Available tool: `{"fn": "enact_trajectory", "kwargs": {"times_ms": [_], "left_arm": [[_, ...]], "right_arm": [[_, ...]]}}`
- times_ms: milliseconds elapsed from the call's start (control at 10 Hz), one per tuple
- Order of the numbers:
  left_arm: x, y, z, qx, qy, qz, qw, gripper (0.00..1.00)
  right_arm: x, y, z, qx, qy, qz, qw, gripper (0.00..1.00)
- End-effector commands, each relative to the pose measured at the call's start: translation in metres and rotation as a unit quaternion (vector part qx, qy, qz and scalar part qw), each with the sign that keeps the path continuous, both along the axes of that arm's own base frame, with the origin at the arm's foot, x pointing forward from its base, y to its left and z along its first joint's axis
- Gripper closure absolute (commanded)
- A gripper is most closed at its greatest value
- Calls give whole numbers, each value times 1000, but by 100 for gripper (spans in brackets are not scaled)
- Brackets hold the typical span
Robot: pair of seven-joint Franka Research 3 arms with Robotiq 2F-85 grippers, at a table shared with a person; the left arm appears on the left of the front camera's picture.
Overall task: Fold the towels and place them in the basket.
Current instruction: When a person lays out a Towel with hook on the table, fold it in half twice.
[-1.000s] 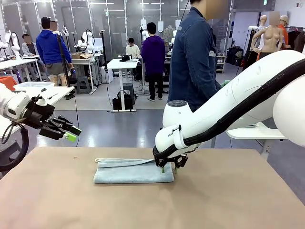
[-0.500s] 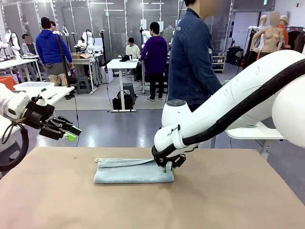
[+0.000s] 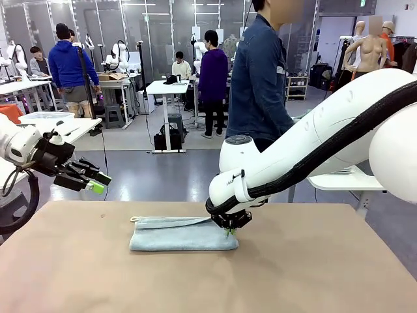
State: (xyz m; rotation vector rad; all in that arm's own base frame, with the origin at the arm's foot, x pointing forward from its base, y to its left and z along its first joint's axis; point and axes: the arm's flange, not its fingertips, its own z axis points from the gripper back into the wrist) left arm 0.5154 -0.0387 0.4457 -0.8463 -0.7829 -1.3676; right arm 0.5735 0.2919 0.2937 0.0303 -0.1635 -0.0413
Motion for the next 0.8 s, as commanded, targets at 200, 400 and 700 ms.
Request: {"fn": "enact_trajectory", "kwargs": {"times_ms": [200, 400, 700], "left_arm": [[-3, 0, 1, 1, -4, 1, 1000, 41], [-3, 0, 1, 1, -4, 1, 1000, 41], [-3, 0, 1, 1, -4, 1, 1000, 41]], "right_arm": [[-5, -45, 0, -29, -5, 1, 1000, 100], [-11, -74, 14, -31, -15, 13, 999, 100], [-15, -83, 24, -36, -26, 15, 999, 100]]}}
